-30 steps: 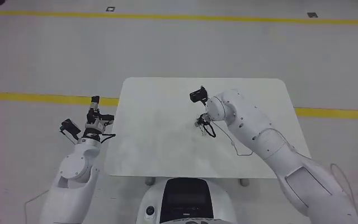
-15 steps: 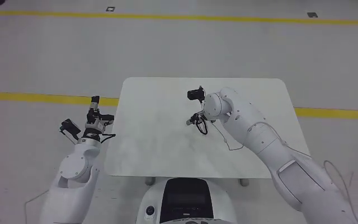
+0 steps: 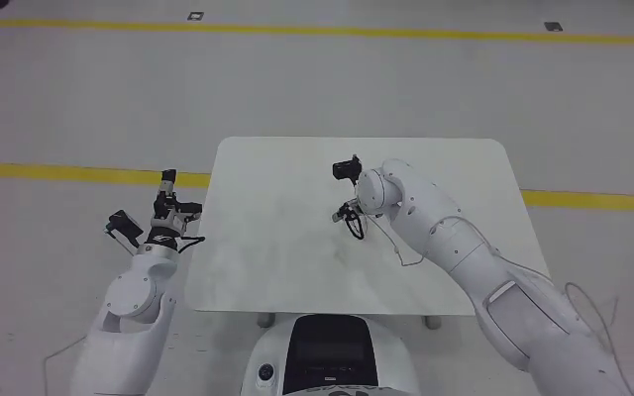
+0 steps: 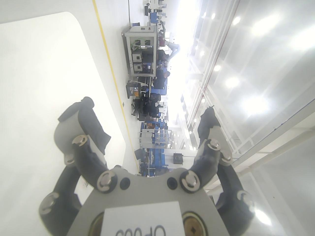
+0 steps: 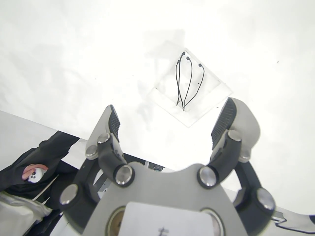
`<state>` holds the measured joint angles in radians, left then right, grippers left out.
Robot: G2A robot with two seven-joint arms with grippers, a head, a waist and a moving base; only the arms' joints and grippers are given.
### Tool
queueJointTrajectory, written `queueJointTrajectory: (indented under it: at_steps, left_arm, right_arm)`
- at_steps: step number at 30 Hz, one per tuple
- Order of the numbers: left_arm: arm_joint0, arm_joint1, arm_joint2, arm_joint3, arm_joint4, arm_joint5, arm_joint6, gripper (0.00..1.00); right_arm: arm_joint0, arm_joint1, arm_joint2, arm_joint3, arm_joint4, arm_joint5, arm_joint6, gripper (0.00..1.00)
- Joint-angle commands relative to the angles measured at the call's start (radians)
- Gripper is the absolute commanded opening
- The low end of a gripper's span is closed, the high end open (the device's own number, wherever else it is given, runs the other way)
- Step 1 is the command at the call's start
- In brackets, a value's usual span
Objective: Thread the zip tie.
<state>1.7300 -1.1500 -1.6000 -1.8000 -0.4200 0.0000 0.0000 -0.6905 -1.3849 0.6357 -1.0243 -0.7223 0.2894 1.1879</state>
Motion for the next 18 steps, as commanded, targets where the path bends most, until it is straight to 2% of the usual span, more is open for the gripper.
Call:
queueJointTrajectory:
  at_steps: [1,5,9,16,18]
  left_arm:
    - [0.000,0.000,0.000,0.000,0.000,0.000,0.000,1.00]
    - [0.000,0.000,0.000,0.000,0.000,0.000,0.000,1.00]
    - [0.000,0.000,0.000,0.000,0.000,0.000,0.000,1.00]
    - [0.000,0.000,0.000,0.000,0.000,0.000,0.000,1.00]
    - [0.000,0.000,0.000,0.000,0.000,0.000,0.000,1.00]
  right_arm:
    - [0.000,0.000,0.000,-0.001,0.000,0.001,0.000,1.00]
    - [0.000,0.000,0.000,-0.001,0.000,0.001,0.000,1.00]
    - [-0.012,-0.006,-0.012,0.004,-0.035,0.051,-0.011,1.00]
    - [0.007,-0.035,-0.017,0.051,-0.079,0.051,0.038,1.00]
    - [0.007,-0.035,-0.017,0.051,-0.079,0.051,0.038,1.00]
